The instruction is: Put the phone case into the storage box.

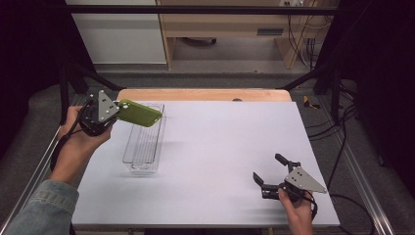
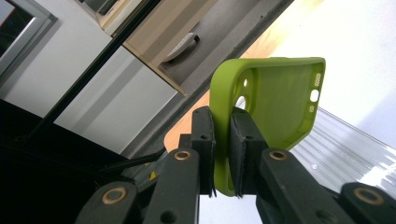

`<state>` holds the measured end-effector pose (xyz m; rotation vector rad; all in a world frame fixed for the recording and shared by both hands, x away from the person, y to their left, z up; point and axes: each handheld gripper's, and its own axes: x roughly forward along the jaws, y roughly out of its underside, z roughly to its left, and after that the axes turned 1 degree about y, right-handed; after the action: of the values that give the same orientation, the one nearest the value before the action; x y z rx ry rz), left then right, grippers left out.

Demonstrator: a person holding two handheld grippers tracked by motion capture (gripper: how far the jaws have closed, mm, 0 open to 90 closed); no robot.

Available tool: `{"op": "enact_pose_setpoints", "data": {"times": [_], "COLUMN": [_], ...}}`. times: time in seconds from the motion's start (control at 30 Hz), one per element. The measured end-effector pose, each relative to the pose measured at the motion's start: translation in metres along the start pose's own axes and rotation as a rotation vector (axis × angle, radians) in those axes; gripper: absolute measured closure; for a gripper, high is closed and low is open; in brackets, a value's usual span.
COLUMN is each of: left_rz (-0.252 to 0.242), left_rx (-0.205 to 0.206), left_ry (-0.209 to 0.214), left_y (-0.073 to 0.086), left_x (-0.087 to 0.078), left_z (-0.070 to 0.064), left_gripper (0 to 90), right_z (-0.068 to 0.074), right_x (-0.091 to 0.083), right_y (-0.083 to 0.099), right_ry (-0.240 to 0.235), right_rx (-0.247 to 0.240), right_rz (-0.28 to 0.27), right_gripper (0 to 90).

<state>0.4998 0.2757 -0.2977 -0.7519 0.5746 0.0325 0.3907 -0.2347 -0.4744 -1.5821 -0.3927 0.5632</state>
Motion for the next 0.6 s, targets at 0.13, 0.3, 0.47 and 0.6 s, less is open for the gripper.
{"op": "enact_pose_setpoints", "data": {"times": [0.13,0.3,0.47,0.6], "left_rz": [0.003,0.004,0.011,0.020], "left_rx": [0.005,0.007,0.028,0.031], "left_ry": [-0.004,0.000,-0.005,-0.014], "left_y": [0.0007,0.0011,0.0013,0.0043], "left_x": [0.0028,0.0058,0.0075,0.0065], "left_z": [-0.0001,-0.0018,-0.0033,-0.0013], "left_gripper": [81.1,81.0,81.0,81.0], "right_z": [0.0007,0.0009,0.0013,0.0018], "right_x": [0.0007,0.0007,0.0015,0.0016], "right_y": [0.0001,0.0004,0.0008,0.0011], "right_ry": [-0.016,-0.022,-0.031,-0.031], "right_rx": [0.009,0.015,0.019,0.020], "right_rz": [-0.011,-0.010,-0.015,-0.012], "right_gripper": [2.2,2.2,2.8,2.7]}}
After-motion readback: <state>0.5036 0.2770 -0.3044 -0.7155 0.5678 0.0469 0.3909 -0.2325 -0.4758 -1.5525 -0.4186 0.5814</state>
